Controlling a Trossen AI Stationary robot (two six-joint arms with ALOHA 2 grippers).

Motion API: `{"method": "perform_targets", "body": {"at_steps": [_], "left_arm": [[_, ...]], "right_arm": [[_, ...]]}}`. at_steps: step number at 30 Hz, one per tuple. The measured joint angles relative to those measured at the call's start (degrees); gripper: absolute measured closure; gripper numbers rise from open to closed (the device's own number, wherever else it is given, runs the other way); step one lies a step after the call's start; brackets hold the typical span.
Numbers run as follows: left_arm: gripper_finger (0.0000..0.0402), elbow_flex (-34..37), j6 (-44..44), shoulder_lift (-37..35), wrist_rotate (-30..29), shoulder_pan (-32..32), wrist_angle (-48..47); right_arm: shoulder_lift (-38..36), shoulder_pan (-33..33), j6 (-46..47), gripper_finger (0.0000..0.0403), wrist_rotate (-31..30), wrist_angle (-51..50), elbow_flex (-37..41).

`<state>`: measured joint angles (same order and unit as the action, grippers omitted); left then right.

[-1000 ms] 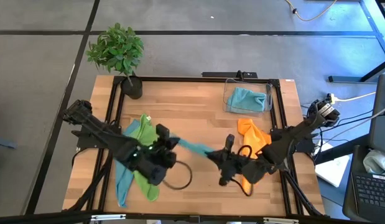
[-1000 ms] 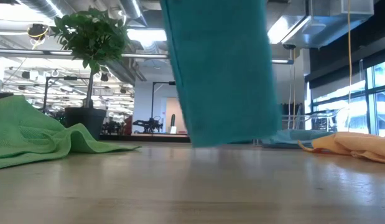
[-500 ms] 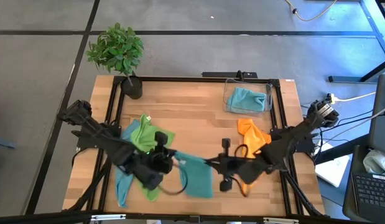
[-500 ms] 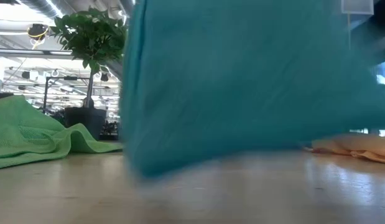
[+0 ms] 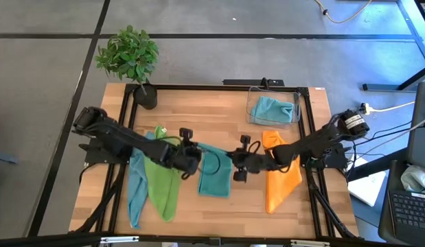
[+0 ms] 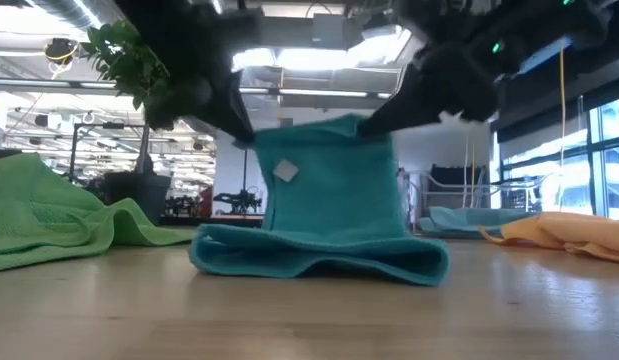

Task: Fold microfiber towels
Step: Fold the blue Fold the blue microfiber towel

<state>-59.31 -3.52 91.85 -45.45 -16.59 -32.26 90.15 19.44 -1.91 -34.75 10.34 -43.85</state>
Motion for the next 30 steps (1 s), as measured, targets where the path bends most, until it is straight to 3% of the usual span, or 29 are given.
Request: {"method": "perform_targets", "body": {"at_steps": [7, 12, 19, 30], "left_arm": [[0.0401, 0.3, -6.0, 0.0, 2.5, 4.8, 4.5], [0.0401, 0.3, -3.8, 0.0, 4.2, 4.2, 5.0], [0.0401, 0.3, 4.8, 0.0, 6.4, -3.6, 5.5], [0.0401, 0.2, 18.2, 0.0, 6.2, -17.6, 8.4]], "right_arm": [[0.0, -3.6, -6.0, 0.0389, 4.0, 0.9, 0.9], [0.0, -3.2, -5.9, 0.0389, 7.9, 1.1, 0.0], [0.0, 0.0, 2.0, 0.0389, 21.4, 1.4, -0.2], [0.1, 6.4, 10.7, 0.0389, 22.4, 2.4, -0.3]]}}
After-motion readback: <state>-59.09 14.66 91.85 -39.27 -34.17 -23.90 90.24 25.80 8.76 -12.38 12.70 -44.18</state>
